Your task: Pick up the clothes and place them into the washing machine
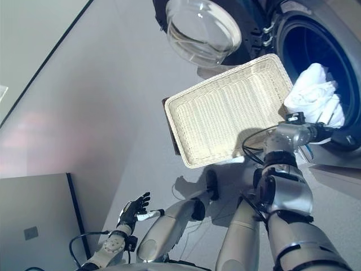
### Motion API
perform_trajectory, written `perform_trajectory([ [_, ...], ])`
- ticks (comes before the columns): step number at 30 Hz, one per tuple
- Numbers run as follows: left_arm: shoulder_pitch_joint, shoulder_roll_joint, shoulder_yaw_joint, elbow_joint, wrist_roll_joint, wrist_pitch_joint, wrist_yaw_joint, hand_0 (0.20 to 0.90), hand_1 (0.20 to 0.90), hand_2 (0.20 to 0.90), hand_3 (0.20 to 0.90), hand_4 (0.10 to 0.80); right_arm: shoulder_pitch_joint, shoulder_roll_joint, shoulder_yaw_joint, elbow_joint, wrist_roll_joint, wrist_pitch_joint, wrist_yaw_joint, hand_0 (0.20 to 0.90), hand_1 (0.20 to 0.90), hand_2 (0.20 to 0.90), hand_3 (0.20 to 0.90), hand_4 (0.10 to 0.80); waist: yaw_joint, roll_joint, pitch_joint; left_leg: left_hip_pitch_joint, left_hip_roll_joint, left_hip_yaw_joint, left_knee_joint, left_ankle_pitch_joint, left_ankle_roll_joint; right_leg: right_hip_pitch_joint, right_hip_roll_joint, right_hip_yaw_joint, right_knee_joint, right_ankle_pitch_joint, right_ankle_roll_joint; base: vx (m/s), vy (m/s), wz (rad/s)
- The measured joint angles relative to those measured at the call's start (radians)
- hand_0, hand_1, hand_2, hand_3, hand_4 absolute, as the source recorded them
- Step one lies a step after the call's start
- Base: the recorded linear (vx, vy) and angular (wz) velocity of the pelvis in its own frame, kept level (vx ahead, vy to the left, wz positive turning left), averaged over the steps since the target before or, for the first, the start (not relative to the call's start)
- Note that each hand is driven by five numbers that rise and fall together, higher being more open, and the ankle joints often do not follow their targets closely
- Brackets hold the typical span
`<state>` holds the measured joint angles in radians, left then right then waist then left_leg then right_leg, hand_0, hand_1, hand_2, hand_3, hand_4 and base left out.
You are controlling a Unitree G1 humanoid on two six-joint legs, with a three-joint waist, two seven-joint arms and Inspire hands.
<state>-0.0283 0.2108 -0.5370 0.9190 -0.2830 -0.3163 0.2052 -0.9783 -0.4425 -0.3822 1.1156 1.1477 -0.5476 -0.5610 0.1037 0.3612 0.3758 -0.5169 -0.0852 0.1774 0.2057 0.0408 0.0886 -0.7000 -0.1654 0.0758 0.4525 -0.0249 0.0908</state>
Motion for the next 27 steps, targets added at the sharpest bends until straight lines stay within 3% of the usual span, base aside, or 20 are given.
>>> perform_trajectory([
  [4,0.006,0.001,-0.025,-0.049,-0.002,-0.009,-0.006,0.900,0.900,0.900,0.900,0.800,-0.050,-0.016,-0.002,-0.040,-0.023,-0.003,-0.082,0.200,0.200,0.200,0.200,0.300,0.023,0.022,-0.007,-0.011,-0.006,0.018,-0.012,0.000,-0.001,-0.040,0.000,0.026,0.026,-0.005,0.000,0.036,0.003,-0.06],
  [9,0.007,0.007,-0.022,-0.059,-0.008,-0.021,-0.008,0.900,0.900,0.900,0.900,0.800,-0.098,-0.059,0.019,-0.083,-0.069,0.009,-0.215,0.200,0.200,0.200,0.200,0.300,0.042,0.049,-0.029,-0.007,-0.022,0.018,-0.051,0.020,-0.024,-0.060,-0.008,0.038,0.032,-0.009,0.002,0.040,0.017,-0.01],
  [16,0.006,0.016,-0.015,-0.057,-0.048,-0.032,-0.005,0.900,0.900,0.900,0.900,0.800,-0.110,-0.089,0.109,-0.130,-0.186,0.031,-0.251,0.200,0.200,0.200,0.200,0.300,0.049,0.054,-0.033,0.001,-0.034,0.035,-0.072,0.027,0.001,-0.074,-0.007,0.069,0.027,-0.012,0.007,0.025,-0.004,-0.09],
  [23,0.004,0.013,-0.025,-0.069,-0.050,-0.040,-0.006,0.900,0.900,0.900,0.900,0.800,-0.108,-0.074,0.131,-0.110,-0.209,0.047,-0.244,0.200,0.200,0.200,0.200,0.300,0.045,0.052,-0.032,0.002,-0.033,0.021,-0.078,0.029,0.001,-0.077,-0.001,0.070,0.042,-0.012,0.008,-0.020,-0.034,-0.01],
  [27,0.011,0.016,-0.024,-0.082,-0.047,-0.041,-0.006,0.900,0.900,0.900,0.900,0.800,-0.110,-0.088,0.106,-0.105,-0.210,0.046,-0.244,0.200,0.200,0.200,0.200,0.300,0.045,0.052,-0.032,0.002,-0.037,0.001,-0.094,0.040,-0.014,-0.084,-0.013,0.047,0.050,-0.024,0.008,0.010,0.023,0.19],
])
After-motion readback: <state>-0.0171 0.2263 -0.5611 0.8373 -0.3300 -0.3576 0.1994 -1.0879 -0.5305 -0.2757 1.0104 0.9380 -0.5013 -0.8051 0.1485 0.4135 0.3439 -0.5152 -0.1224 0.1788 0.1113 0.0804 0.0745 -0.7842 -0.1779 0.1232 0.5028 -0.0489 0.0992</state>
